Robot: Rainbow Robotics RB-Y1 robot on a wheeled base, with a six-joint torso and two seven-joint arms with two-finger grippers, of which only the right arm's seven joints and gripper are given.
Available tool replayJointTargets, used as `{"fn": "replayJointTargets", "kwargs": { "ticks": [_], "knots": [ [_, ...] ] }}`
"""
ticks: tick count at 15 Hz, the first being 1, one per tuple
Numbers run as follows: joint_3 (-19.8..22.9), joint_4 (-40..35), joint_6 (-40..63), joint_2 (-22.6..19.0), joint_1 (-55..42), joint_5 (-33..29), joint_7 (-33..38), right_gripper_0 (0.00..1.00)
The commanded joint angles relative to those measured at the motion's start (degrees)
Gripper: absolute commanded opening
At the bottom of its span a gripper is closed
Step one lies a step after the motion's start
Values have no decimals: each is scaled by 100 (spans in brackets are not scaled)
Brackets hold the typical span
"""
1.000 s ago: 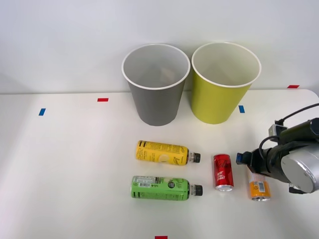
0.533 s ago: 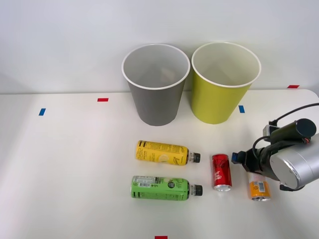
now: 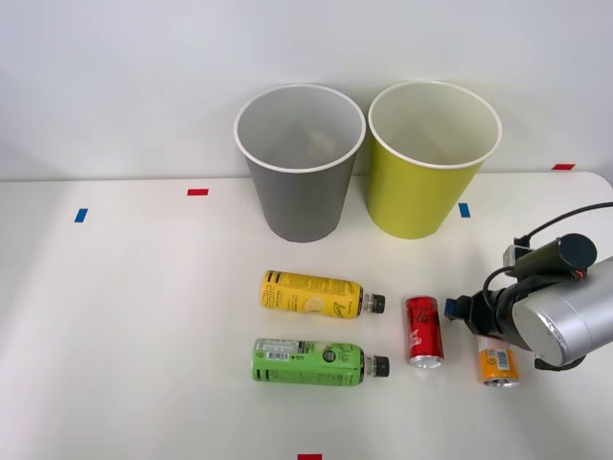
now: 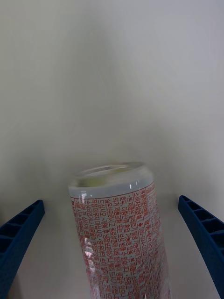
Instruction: Put cans in the gray bin, plastic bottles in the light green bin
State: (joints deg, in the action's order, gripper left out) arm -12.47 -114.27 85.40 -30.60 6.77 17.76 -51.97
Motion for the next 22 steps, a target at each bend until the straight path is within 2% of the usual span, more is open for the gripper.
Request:
{"fn": "replayJointTargets", "kwargs": {
  "ticks": [1,4,5,6,7,11,17,22],
  "knots": [
    [-1,28,-14,2,-9,-27,-7,100],
    [-27,36,-14,2,0,-27,-7,100],
    [-36,36,-14,2,0,-27,-15,91],
    [-54,36,-14,19,0,-36,-7,27],
    [-97,36,-58,37,-9,-132,-15,2],
    [-203,36,-164,204,-9,-440,-24,0],
    [-124,-148,-164,213,-9,-255,-305,0],
    [518,-755,-190,213,-124,395,-2380,0]
  ]
}}
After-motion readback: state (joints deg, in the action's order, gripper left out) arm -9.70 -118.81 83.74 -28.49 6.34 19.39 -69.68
